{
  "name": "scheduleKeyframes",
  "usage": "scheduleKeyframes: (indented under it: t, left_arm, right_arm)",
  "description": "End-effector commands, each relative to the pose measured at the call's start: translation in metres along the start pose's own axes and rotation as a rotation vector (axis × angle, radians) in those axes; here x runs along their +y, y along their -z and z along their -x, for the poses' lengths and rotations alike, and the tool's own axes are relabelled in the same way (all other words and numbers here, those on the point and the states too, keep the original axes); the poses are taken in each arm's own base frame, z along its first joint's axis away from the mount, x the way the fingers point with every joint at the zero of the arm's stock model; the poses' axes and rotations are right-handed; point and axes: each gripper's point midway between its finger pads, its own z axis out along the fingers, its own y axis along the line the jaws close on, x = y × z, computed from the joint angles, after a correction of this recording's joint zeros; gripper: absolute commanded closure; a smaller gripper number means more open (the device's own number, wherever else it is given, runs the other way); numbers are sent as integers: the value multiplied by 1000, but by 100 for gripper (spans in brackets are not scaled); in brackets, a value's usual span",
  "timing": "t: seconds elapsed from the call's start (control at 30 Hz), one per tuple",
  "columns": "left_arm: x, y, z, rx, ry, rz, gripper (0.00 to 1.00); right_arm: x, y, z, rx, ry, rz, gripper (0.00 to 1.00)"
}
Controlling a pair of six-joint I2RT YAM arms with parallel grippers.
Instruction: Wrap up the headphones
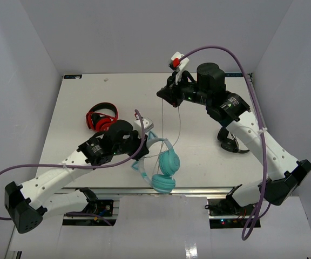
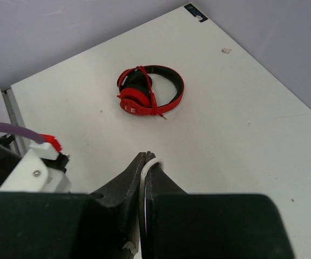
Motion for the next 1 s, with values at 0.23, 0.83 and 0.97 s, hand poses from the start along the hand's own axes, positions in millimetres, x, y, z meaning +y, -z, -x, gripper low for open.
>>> scheduleKeyframes:
  t: [0.23, 0.83, 0.97]
  left_arm:
    - [37, -17, -3, 60, 106, 240, 100]
    - [101, -21, 6, 37, 337, 476, 100]
    - [103, -14, 2, 33, 332, 486, 100]
  right_arm:
    - [47, 20, 25, -53, 8, 205, 92]
    - [106, 29, -9, -48, -17, 225, 92]
    - [92, 39, -1, -81, -20, 133, 92]
